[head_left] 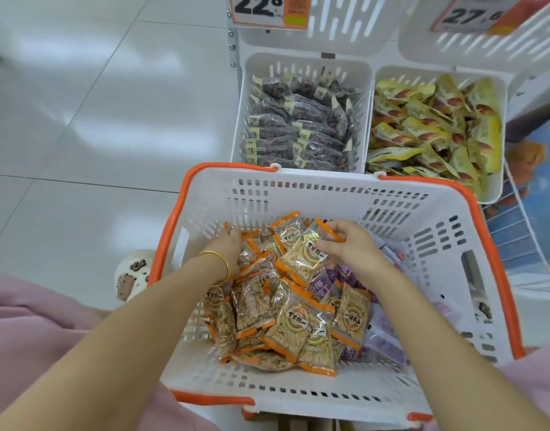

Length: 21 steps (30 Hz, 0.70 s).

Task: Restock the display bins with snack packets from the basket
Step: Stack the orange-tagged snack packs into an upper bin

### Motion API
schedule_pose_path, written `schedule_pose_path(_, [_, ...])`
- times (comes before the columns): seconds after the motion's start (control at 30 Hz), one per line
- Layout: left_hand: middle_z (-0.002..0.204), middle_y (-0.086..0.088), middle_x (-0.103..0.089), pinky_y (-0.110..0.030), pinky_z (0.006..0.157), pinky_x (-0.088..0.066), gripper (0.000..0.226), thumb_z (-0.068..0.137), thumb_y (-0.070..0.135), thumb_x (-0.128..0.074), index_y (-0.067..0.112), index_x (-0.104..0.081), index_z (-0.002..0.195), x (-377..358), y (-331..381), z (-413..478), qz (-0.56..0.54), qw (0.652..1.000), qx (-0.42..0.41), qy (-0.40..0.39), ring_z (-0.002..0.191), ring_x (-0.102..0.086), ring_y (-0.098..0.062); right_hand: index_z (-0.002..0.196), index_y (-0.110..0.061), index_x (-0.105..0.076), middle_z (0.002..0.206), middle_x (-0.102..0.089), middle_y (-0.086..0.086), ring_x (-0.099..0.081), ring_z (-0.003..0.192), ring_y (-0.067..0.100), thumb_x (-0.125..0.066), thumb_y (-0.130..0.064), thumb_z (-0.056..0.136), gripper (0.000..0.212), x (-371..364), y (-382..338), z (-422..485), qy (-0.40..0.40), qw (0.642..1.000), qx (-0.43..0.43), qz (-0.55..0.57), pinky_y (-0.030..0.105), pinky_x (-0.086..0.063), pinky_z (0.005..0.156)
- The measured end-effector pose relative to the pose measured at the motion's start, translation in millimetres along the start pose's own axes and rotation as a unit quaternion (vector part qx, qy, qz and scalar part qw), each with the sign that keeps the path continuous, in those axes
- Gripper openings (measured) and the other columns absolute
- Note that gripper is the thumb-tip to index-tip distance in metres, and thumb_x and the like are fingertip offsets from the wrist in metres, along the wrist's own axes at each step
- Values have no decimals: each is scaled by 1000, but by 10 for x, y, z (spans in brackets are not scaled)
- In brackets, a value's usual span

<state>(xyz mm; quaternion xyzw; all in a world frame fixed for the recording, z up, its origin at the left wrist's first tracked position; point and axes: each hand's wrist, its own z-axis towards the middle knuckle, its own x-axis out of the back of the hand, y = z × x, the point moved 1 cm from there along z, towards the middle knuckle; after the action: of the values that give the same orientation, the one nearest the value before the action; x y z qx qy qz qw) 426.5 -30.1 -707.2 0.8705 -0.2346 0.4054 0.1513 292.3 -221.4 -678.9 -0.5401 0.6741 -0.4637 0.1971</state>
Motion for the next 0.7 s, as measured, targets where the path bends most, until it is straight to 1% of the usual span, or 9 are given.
schedule_pose_path(0.07, [137,-20,-35,-35,83,-50,75,77,8,-73,2,-26,136,-13,-2,-23,-8,1000,0,0,106,-56,-32,102,-14,-62,101,-66,-2,-64,94,15,-69,-7,83,21,6,2,-29,-1,1000,-1,2,38,-52,91])
schedule_pose_path(0.17, [112,-14,-58,-34,75,-51,50,84,8,-65,3,-38,125,25,19,-47,-14,999,-26,18,94,-61,-28,96,-15,-64,98,-67,1,-65,96,20,-71,-8,82,17,30,-4,-51,-4,1000,-3,7,43,-52,91])
schedule_pose_path(0.23, [107,-11,-61,-34,79,-50,32,87,8,-62,8,-48,115,82,20,-61,-46,996,-44,56,95,-59,-26,92,-17,-65,95,-67,3,-65,94,21,-71,-10,82,14,47,-12,-60,-8,1000,0,7,42,-53,90])
schedule_pose_path(0.33, [106,-7,-63,-32,86,-48,24,86,7,-63,12,-58,108,158,5,-64,-137,980,-68,130,99,-57,-24,92,-17,-65,92,-66,1,-64,90,19,-71,-11,83,13,64,-20,-71,-16,1000,1,7,39,-53,87])
schedule_pose_path(0.43, [101,-5,-64,-30,80,-49,19,87,9,-62,14,-61,105,260,57,-77,-218,956,-105,167,92,-59,-22,91,-17,-66,92,-67,3,-63,90,21,-70,-11,83,11,81,-21,-75,-17,1000,0,12,42,-53,86])
schedule_pose_path(0.5, [97,-2,-61,-26,73,-46,18,90,10,-58,16,-62,107,333,118,-100,-270,942,-122,158,85,-58,-20,88,-18,-68,90,-66,6,-60,85,22,-70,-12,83,8,100,-31,-75,-15,1000,4,6,45,-52,85])
schedule_pose_path(0.53, [98,-2,-61,-25,74,-46,19,91,11,-57,16,-62,109,361,147,-102,-291,937,-129,146,85,-58,-19,87,-17,-68,87,-65,6,-58,82,22,-69,-13,84,5,108,-39,-80,-17,1000,7,5,45,-52,82])
schedule_pose_path(0.6, [102,-5,-62,-26,81,-48,23,90,9,-58,15,-64,112,388,203,-93,-332,926,-142,112,91,-59,-20,86,-15,-69,82,-65,3,-56,77,18,-68,-13,85,3,121,-60,-98,-17,1000,11,5,37,-49,73])
schedule_pose_path(0.7, [109,-6,-64,-28,87,-49,26,90,7,-58,20,-65,112,351,267,-72,-364,916,-156,57,97,-61,-19,91,-12,-68,84,-68,1,-61,77,13,-67,-12,86,5,132,-50,-111,-14,1000,4,5,28,-48,71])
